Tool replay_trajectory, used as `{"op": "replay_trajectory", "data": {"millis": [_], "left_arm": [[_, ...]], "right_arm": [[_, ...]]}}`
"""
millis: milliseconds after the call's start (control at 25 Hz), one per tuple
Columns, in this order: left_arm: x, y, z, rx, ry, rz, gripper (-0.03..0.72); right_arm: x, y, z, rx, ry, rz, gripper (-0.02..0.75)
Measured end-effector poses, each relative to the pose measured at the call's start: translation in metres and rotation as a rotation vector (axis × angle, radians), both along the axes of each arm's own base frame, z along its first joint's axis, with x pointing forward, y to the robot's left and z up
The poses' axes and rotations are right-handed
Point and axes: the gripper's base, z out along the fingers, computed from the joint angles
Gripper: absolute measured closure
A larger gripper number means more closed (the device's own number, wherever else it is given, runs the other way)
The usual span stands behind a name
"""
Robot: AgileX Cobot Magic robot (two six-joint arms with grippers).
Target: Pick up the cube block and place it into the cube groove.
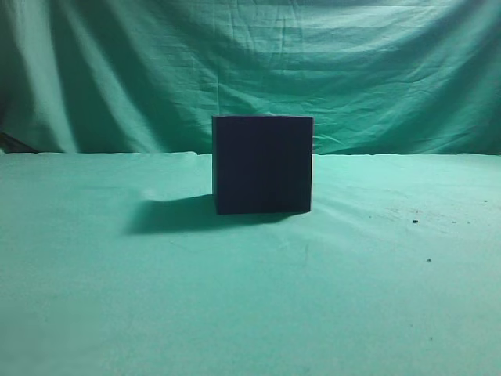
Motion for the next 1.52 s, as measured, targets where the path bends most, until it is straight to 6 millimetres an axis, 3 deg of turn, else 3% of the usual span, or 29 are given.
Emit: {"op": "replay_trajectory", "data": {"millis": [360, 520, 680, 920, 1240, 1360, 1520], "left_arm": [[0.0, 0.0, 0.0, 0.0, 0.0, 0.0, 0.688], [0.0, 0.0, 0.0, 0.0, 0.0, 0.0, 0.688], [0.0, 0.0, 0.0, 0.0, 0.0, 0.0, 0.688], [0.0, 0.0, 0.0, 0.0, 0.0, 0.0, 0.688], [0.0, 0.0, 0.0, 0.0, 0.0, 0.0, 0.688], [0.0, 0.0, 0.0, 0.0, 0.0, 0.0, 0.688], [0.0, 0.0, 0.0, 0.0, 0.0, 0.0, 0.688]], "right_arm": [[-0.082, -0.083, -0.021, 0.004, 0.048, -0.15, 0.738], [-0.117, -0.102, -0.038, 0.136, 0.009, -0.13, 0.738], [-0.14, -0.112, -0.057, 0.256, -0.042, -0.098, 0.738], [-0.158, -0.126, -0.055, 0.281, -0.137, -0.025, 0.738], [-0.158, -0.126, -0.052, 0.185, -0.272, 0.188, 0.738], [-0.161, -0.129, -0.062, 0.192, -0.322, 0.207, 0.738], [-0.174, -0.145, -0.091, 0.241, -0.423, 0.182, 0.738]]}}
